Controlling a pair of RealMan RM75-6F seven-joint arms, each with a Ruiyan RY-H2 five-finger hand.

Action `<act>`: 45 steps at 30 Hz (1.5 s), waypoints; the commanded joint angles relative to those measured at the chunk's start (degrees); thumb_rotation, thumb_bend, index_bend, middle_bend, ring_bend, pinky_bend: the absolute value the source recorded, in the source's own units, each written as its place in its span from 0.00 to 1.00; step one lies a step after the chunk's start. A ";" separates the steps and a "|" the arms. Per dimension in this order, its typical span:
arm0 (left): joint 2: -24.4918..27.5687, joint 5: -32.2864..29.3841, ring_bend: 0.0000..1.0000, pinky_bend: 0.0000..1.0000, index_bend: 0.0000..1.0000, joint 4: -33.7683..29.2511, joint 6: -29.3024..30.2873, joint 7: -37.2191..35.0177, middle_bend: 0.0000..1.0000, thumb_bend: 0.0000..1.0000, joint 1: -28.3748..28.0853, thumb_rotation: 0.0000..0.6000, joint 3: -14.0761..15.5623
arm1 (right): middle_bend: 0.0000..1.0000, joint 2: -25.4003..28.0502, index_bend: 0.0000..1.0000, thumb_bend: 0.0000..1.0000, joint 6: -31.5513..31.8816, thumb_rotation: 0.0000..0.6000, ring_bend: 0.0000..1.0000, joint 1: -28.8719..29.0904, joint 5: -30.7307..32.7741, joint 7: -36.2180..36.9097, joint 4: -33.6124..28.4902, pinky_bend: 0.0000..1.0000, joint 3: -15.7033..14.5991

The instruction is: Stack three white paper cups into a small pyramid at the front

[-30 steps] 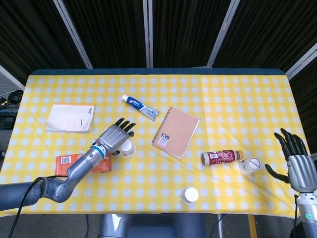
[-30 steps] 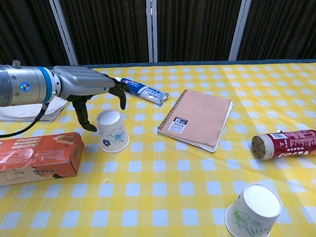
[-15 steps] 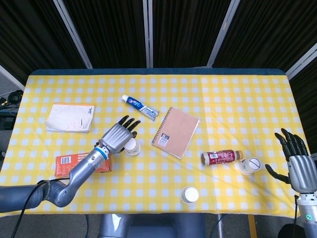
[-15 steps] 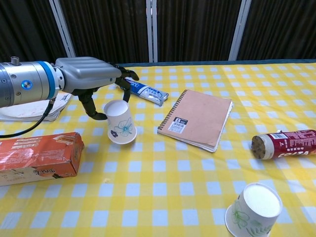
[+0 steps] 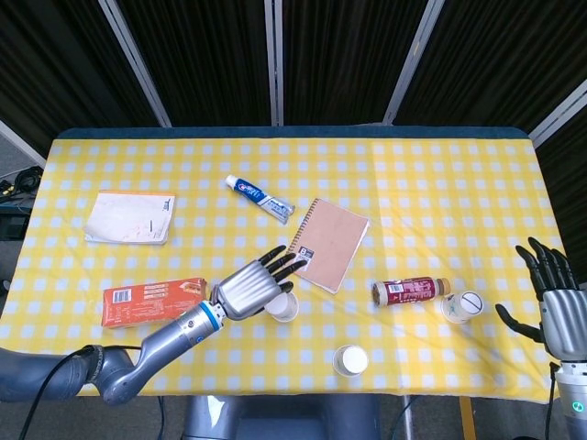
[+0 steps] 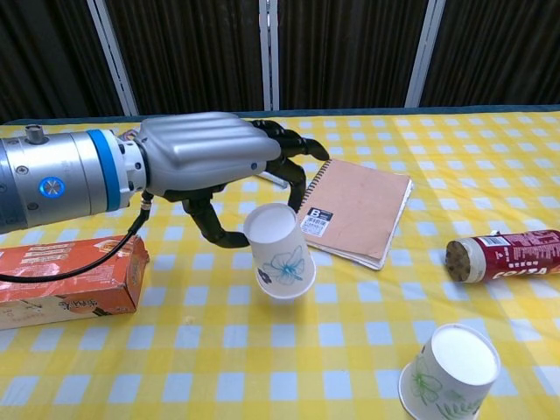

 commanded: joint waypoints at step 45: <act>-6.66 5.02 0.00 0.00 0.43 -0.54 -6.68 -0.97 0.00 0.34 -1.43 1.00 2.42 | 0.00 1.69 0.09 0.13 2.99 1.00 0.00 -1.67 -1.12 1.65 -1.27 0.00 0.35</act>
